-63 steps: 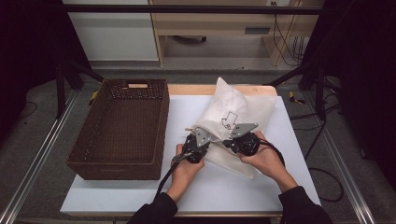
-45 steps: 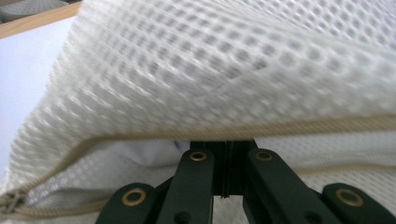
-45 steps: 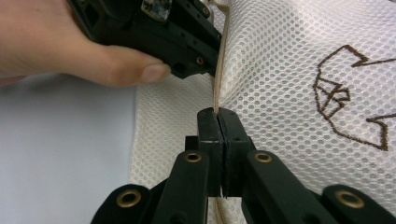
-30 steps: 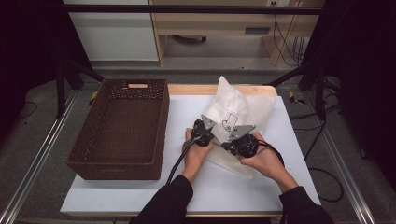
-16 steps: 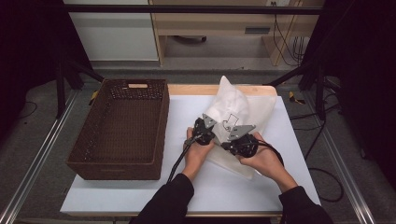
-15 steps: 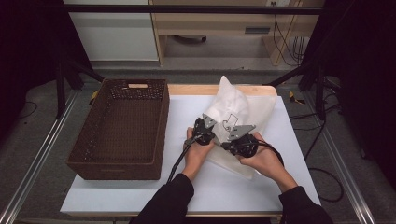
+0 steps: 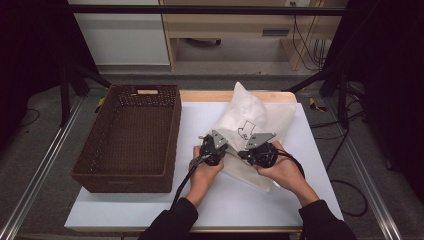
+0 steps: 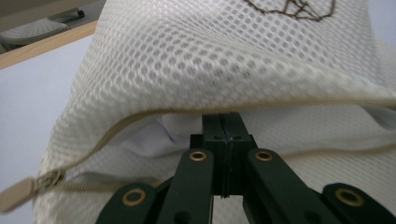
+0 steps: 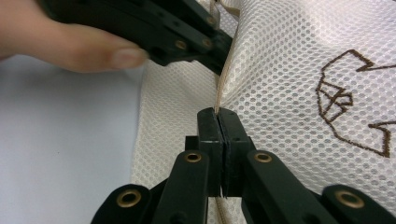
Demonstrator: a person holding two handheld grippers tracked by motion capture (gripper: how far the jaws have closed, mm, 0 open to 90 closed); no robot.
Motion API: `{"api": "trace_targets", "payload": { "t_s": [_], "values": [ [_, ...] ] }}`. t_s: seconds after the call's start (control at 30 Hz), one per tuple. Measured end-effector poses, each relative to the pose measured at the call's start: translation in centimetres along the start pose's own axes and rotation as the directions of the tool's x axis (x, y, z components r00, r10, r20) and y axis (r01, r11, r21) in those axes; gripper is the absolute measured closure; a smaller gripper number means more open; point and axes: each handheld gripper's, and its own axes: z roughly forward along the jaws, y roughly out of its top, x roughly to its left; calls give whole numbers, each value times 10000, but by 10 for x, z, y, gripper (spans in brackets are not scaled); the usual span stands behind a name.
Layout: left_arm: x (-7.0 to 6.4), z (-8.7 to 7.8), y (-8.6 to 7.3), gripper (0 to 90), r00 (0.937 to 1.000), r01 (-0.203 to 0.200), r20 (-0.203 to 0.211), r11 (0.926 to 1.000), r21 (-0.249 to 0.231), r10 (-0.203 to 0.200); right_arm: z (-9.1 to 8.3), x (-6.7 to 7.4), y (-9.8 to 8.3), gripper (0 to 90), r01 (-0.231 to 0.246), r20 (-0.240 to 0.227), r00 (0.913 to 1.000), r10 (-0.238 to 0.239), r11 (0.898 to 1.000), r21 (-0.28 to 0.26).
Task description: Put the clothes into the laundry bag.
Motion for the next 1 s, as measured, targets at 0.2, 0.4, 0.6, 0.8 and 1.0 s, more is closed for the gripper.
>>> {"api": "trace_targets", "payload": {
  "t_s": [0.2, 0.4, 0.6, 0.8, 1.0],
  "values": [
    [-5, -15, -7, 899, 9999, -134, 58, 9998, 125, 134, 0, 0, 0, 893, 16, 7, 10000, -16, 10000, 0],
    [-7, -31, -13, 782, 9998, 71, -162, 9999, -91, -72, -3, -1, -2, 894, -13, -34, 10000, 13, 10000, -69],
    [-9, -53, -20, 522, 9942, -279, -1047, 9984, -490, 227, -4, -1, -4, 893, -57, -27, 10000, 57, 9999, -89],
    [-3, -66, -21, 381, 9847, -305, -1736, 9962, -820, 159, -5, -2, -4, 893, -58, -59, 10000, 57, 9999, -107],
    [9, -60, -24, 324, 9713, -314, -2374, 9973, -667, 147, -9, -5, -7, 893, -81, -63, 9999, 80, 9999, -99]
  ]
}}
